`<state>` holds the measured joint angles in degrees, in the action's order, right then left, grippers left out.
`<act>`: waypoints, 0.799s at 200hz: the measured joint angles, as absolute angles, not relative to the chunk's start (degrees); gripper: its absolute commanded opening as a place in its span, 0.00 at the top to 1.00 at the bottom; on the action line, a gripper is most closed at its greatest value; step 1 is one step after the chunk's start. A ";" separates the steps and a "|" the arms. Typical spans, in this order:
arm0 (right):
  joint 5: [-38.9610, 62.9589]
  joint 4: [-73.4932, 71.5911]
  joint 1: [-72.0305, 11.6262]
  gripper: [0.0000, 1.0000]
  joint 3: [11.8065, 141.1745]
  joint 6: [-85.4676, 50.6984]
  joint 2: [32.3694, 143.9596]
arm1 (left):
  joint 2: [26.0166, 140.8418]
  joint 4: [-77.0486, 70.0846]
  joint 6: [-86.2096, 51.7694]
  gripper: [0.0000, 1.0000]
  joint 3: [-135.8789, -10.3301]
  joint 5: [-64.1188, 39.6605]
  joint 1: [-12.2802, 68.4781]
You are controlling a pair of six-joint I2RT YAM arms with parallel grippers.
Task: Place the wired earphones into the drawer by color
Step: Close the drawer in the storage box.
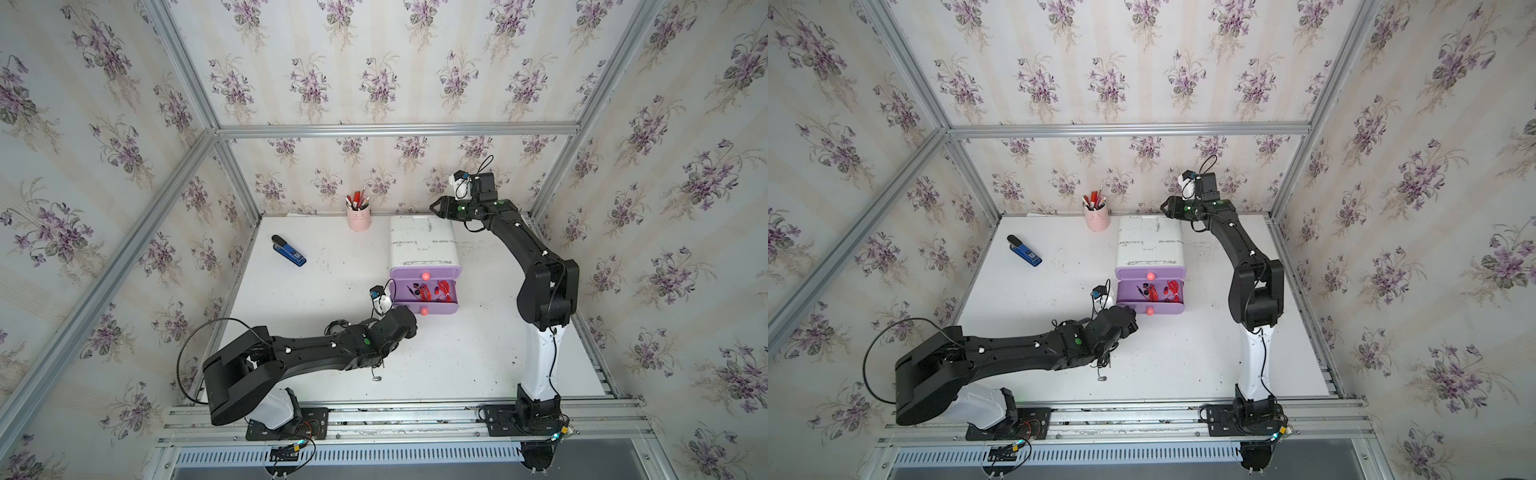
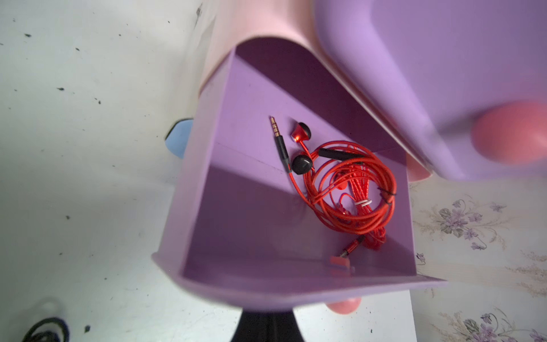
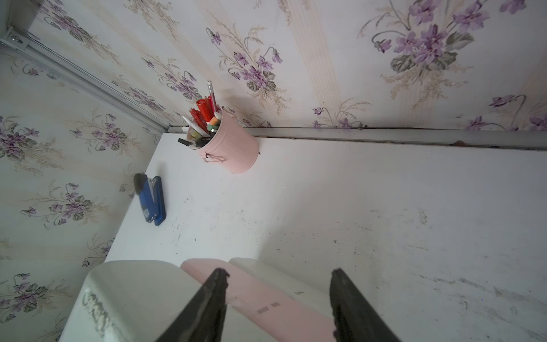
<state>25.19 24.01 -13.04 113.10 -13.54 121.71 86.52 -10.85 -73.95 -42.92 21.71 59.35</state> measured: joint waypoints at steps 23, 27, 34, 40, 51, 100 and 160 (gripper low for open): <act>26.00 23.11 -13.04 0.42 112.53 -13.54 121.62 | 88.09 -11.86 -73.89 1.00 -44.23 22.22 58.17; 26.04 22.98 -13.04 0.42 112.49 -13.54 121.62 | 88.31 -11.90 -73.89 1.00 -44.45 22.26 58.00; 26.15 22.92 -13.04 0.42 112.46 -13.52 121.62 | 88.75 -12.21 -73.87 1.00 -44.77 22.28 57.60; 26.15 22.90 -13.04 0.42 112.42 -13.52 121.62 | 89.10 -12.43 -73.87 1.00 -45.04 22.28 57.23; 26.20 22.81 -13.04 0.42 112.42 -13.52 121.62 | 89.62 -12.82 -73.87 1.00 -45.50 22.37 56.51; 26.70 22.55 -12.99 0.43 112.22 -13.52 121.62 | 91.13 -13.89 -73.87 1.00 -47.37 23.14 54.30; 27.24 22.46 -12.95 0.43 112.16 -13.47 121.62 | 93.17 -14.09 -73.91 1.00 -49.67 24.18 52.93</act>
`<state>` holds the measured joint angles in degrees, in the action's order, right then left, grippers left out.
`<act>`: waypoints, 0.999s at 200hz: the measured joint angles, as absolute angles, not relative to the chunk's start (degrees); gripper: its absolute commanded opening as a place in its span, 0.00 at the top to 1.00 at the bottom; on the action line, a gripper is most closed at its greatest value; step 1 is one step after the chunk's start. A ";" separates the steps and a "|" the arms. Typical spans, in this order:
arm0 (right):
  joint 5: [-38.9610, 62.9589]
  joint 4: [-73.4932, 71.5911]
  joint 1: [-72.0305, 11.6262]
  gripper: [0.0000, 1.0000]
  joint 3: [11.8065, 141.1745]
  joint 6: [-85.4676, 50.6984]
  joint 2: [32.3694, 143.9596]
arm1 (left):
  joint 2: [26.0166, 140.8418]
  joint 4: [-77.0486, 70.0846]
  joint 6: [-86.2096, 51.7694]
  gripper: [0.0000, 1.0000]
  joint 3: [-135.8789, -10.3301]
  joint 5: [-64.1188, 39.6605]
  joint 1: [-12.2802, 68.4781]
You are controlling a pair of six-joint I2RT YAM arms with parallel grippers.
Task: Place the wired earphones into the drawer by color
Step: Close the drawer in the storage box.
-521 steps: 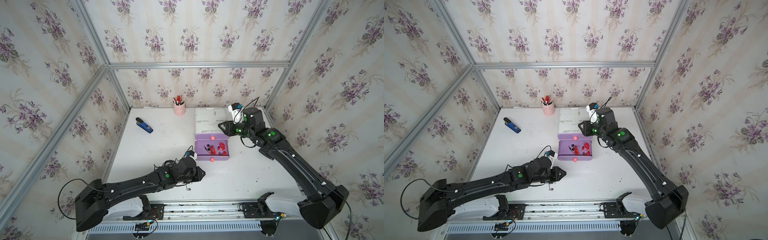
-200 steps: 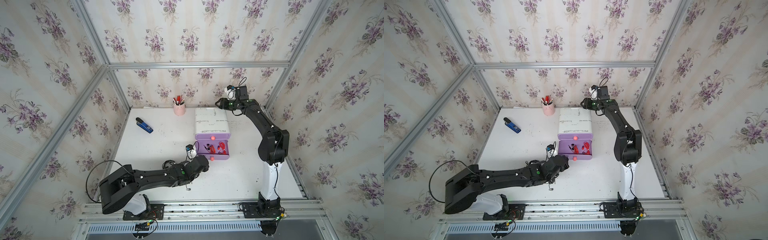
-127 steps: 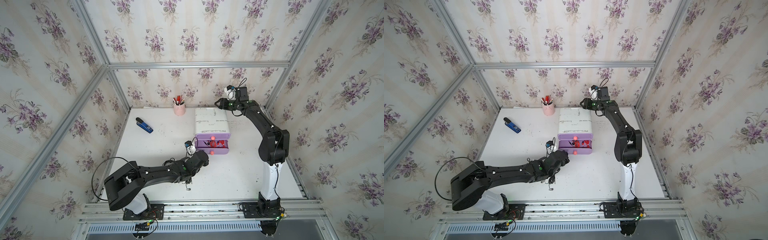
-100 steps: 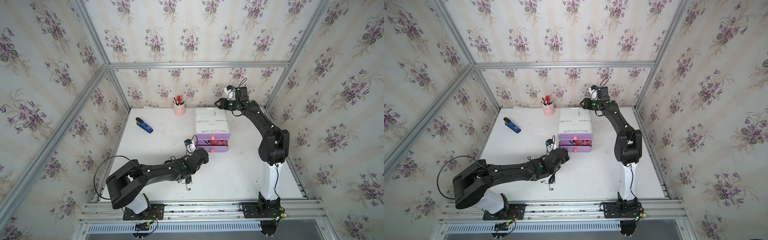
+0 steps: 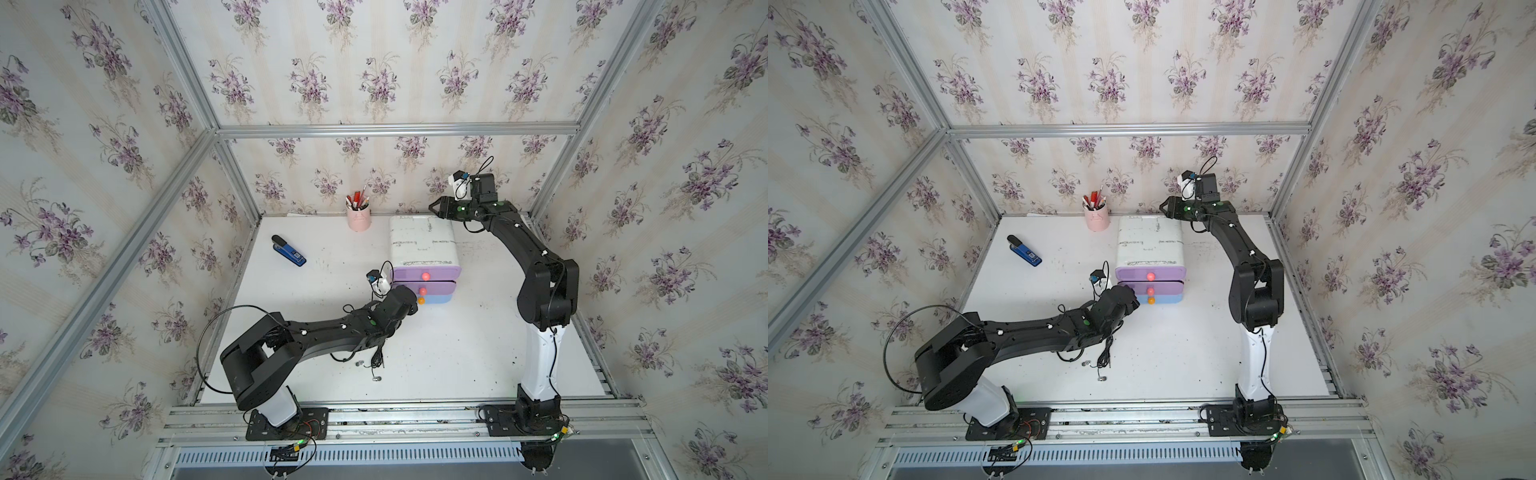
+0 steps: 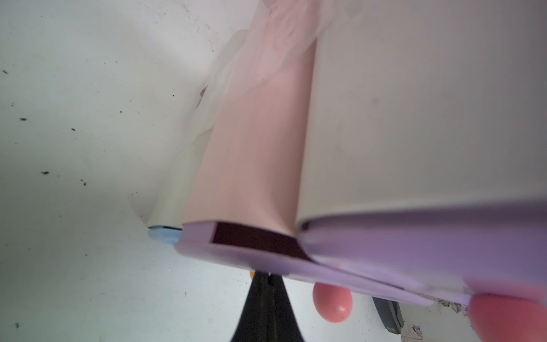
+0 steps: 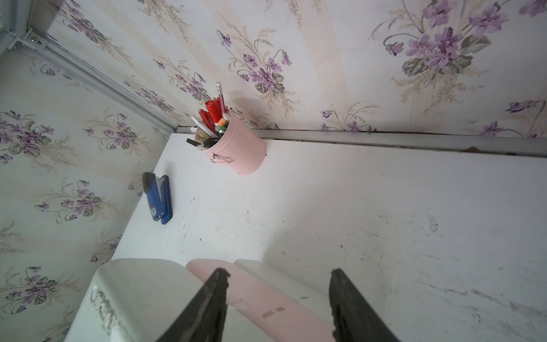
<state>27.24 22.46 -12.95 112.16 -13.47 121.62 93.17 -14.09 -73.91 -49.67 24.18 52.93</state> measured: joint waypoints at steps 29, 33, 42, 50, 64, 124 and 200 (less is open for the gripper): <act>27.46 22.46 -12.95 0.43 112.16 -13.45 121.62 | 93.58 -13.85 -73.95 1.00 -50.33 24.69 52.58; 27.49 22.44 -12.95 0.43 112.16 -13.45 121.62 | 93.67 -13.85 -73.95 1.00 -50.39 24.77 52.56; 27.49 22.44 -12.95 0.43 112.16 -13.45 121.62 | 94.02 -13.85 -73.97 1.00 -50.52 24.77 52.53; 27.53 22.44 -12.95 0.43 112.16 -13.45 121.62 | 94.19 -13.80 -74.08 1.00 -50.48 24.73 52.53; 27.53 22.41 -12.95 0.42 112.16 -13.45 121.62 | 94.15 -13.91 -74.13 1.00 -50.00 24.58 52.49; 27.00 22.98 -12.95 0.40 111.98 -13.30 120.99 | 90.11 -13.65 -74.98 0.99 -45.84 24.51 52.80; 25.34 21.98 -4.82 0.39 98.04 -15.57 103.07 | 73.63 -3.92 -69.28 0.93 -42.19 20.51 54.17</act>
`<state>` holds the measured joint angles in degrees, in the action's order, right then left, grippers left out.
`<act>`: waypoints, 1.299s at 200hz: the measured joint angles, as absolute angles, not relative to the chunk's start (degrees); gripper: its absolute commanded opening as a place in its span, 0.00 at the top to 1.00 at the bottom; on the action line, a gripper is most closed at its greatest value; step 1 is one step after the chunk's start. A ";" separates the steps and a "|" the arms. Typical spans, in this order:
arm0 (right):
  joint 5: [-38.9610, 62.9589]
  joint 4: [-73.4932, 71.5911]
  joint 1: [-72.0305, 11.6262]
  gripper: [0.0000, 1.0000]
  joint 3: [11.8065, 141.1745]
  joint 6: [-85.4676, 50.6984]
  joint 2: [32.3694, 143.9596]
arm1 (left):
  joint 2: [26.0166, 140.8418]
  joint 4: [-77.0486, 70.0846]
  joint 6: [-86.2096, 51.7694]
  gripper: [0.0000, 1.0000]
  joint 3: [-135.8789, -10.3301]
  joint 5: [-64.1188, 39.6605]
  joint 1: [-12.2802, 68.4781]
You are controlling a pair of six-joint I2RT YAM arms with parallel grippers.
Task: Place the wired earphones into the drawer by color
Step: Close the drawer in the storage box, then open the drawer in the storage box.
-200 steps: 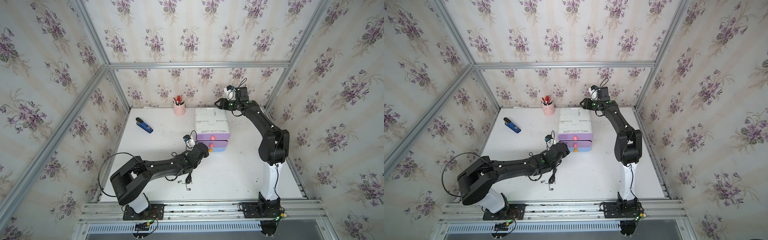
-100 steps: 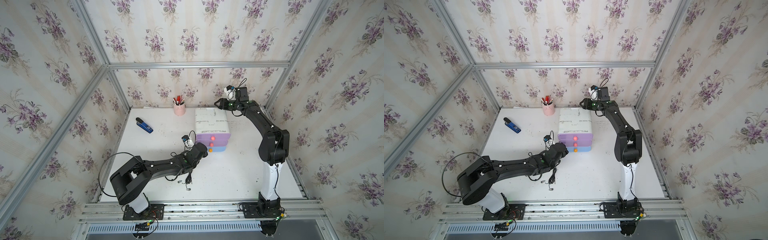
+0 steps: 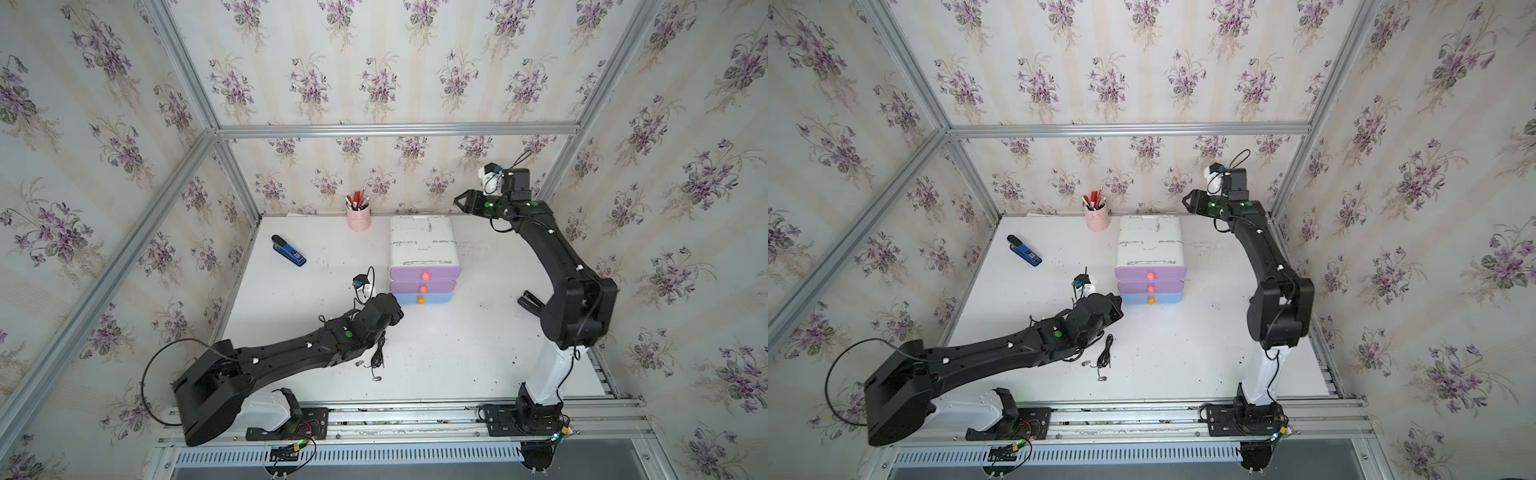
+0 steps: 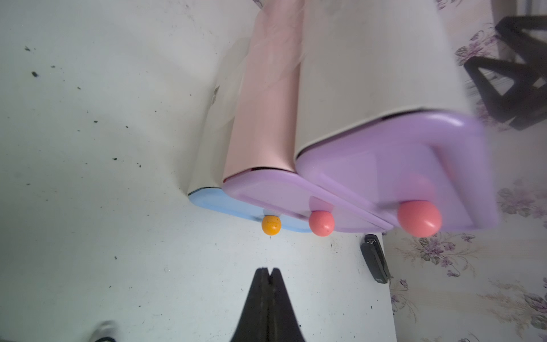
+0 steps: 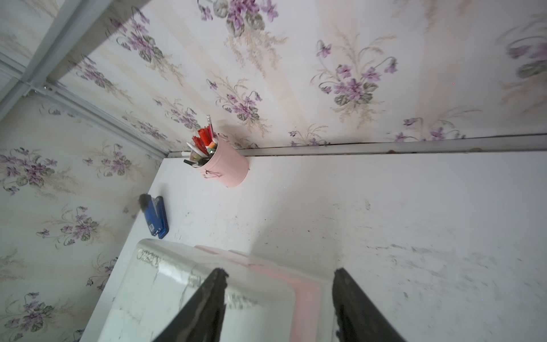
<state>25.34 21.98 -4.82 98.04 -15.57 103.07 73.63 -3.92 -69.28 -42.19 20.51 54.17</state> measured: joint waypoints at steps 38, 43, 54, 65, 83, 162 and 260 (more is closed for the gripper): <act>26.39 12.58 -0.95 0.40 68.90 -23.35 81.73 | 65.71 7.05 -60.40 0.83 -49.08 19.94 52.58; 26.55 11.11 -0.95 0.41 64.66 -24.69 79.07 | 65.21 7.86 -58.89 0.83 -50.28 19.62 51.81; 26.83 8.78 -1.06 0.41 55.44 -28.49 73.45 | 64.86 10.15 -55.86 0.82 -53.04 18.70 50.00; 26.83 6.68 -1.06 0.42 47.20 -31.44 68.60 | 65.52 12.25 -52.62 0.82 -56.55 16.62 47.88; 26.79 3.20 -1.91 0.42 35.48 -37.76 61.89 | 68.01 15.00 -47.90 0.78 -62.15 13.06 44.93; 17.43 -13.34 -21.45 0.44 10.59 -56.84 49.45 | 76.51 22.52 -38.85 0.70 -69.14 -3.36 41.78; 6.87 -42.33 -39.77 0.45 7.94 -66.08 73.87 | 81.62 21.30 -36.97 0.66 -71.57 -9.23 37.65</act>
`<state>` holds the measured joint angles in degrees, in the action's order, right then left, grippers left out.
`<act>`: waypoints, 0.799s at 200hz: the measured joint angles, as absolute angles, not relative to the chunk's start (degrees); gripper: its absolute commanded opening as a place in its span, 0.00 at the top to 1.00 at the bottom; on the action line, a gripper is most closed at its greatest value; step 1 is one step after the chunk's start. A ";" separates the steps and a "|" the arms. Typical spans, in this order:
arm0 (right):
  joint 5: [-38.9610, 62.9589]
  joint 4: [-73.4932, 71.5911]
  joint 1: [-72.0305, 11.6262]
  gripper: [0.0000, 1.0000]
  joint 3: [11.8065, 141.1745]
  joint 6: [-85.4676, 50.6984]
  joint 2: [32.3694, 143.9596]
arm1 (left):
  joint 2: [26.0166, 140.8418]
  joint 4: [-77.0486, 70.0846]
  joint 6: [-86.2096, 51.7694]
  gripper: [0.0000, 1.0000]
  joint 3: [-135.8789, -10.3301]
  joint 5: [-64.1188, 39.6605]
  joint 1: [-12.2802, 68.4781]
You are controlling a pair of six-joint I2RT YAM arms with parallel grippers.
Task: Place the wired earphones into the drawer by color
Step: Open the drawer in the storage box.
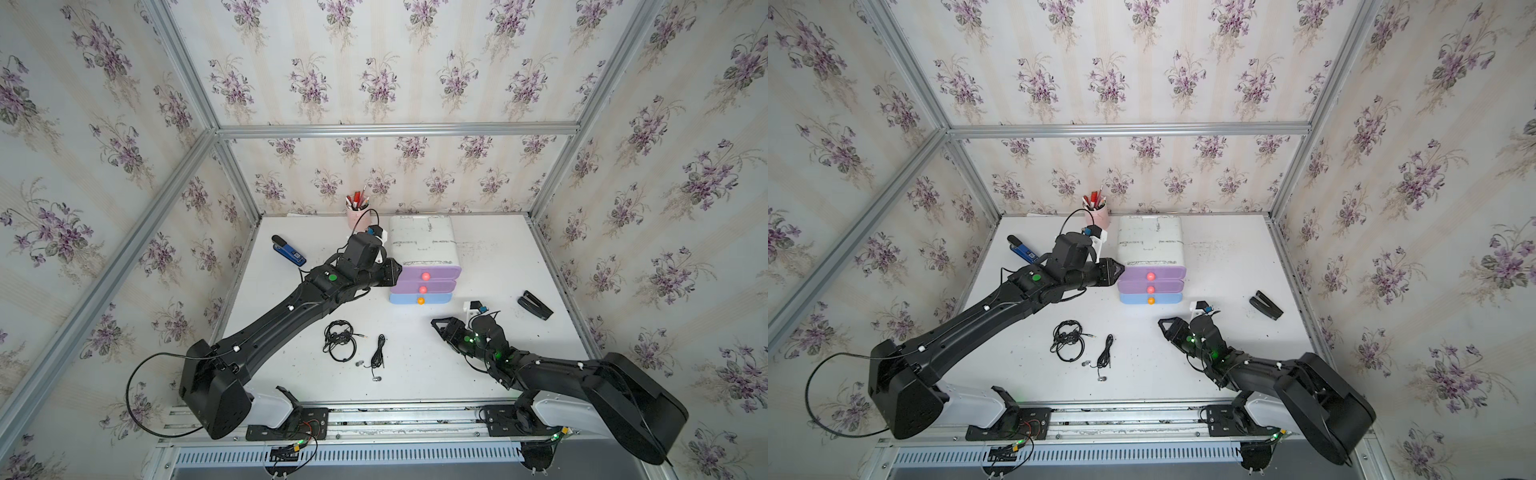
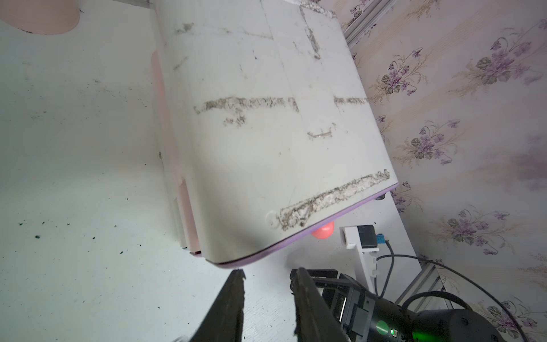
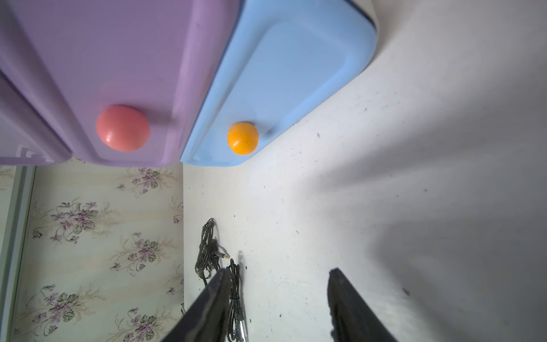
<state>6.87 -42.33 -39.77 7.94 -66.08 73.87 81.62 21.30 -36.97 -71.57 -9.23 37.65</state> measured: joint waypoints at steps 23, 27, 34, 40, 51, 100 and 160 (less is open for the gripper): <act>4.10 -50.43 -42.26 0.45 7.90 -66.50 80.82 | 83.53 20.78 -36.75 0.66 -72.25 -10.02 37.30; 3.68 -52.21 -42.52 0.45 7.88 -66.74 82.15 | 83.77 20.75 -36.62 0.66 -72.34 -10.13 37.15; 2.92 -55.29 -42.76 0.45 7.79 -67.33 84.38 | 84.14 20.69 -36.60 0.66 -72.40 -10.26 36.99; 2.33 -57.91 -42.92 0.46 7.84 -67.35 86.41 | 84.44 20.69 -36.60 0.66 -72.40 -10.46 36.75; 1.45 -62.11 -43.27 0.47 7.99 -67.51 89.80 | 84.75 20.53 -36.62 0.66 -72.27 -11.22 36.34; -1.28 -82.04 -44.23 0.47 6.70 -69.14 102.26 | 83.83 19.49 -36.64 0.66 -71.09 -12.23 35.14; -4.27 -94.54 -43.79 0.46 8.97 -73.08 113.78 | 83.02 19.49 -36.69 0.66 -70.50 -12.34 34.41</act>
<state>-4.27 -94.54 -43.79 8.97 -73.08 113.78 83.02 19.49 -36.69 -70.50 -12.34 34.41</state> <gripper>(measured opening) 0.533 0.341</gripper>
